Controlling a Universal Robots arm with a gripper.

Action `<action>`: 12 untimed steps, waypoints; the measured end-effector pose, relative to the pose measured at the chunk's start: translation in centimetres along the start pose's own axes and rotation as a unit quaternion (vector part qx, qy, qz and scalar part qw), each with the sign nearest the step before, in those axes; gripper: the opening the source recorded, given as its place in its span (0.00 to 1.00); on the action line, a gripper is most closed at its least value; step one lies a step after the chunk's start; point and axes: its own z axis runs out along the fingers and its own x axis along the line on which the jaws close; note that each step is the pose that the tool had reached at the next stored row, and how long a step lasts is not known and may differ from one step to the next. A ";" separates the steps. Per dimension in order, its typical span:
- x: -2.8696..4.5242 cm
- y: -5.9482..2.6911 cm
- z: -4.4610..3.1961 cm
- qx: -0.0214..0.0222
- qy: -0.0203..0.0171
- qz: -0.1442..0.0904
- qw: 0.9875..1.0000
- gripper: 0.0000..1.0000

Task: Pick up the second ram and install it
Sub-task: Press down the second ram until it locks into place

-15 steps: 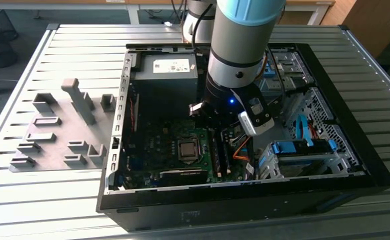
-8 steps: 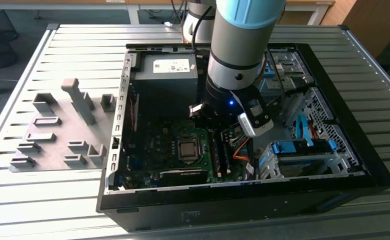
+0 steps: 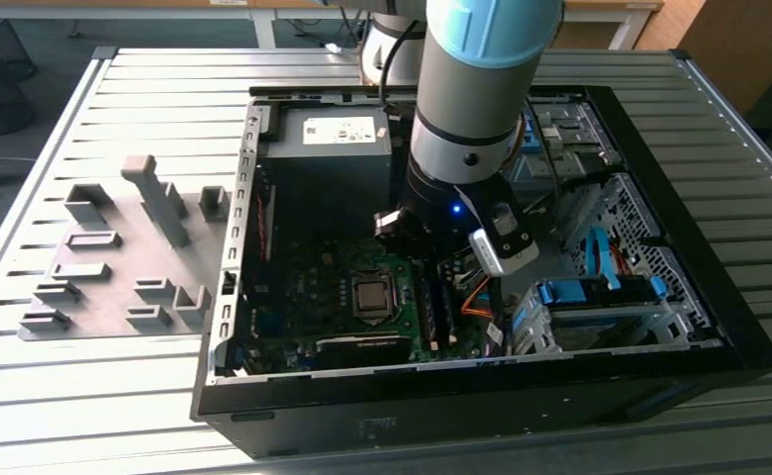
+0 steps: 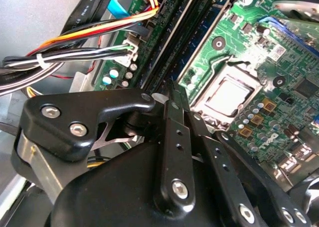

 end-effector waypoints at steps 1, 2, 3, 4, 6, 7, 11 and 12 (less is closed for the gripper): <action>0.00 0.00 0.06 0.000 0.000 0.000 1.000 0.11; 0.00 0.00 0.10 0.000 0.000 0.000 1.000 0.11; 0.00 -0.01 0.16 0.000 0.000 0.000 1.000 0.11; 0.00 -0.01 0.23 0.000 0.000 0.000 1.000 0.11; 0.00 -0.01 0.39 0.000 0.000 0.000 1.000 0.11; -0.01 0.00 0.52 0.000 0.000 0.000 1.000 0.11; -0.01 -0.01 0.74 0.001 0.000 0.000 1.000 0.11; -0.01 0.01 0.71 0.000 0.000 0.000 1.000 0.11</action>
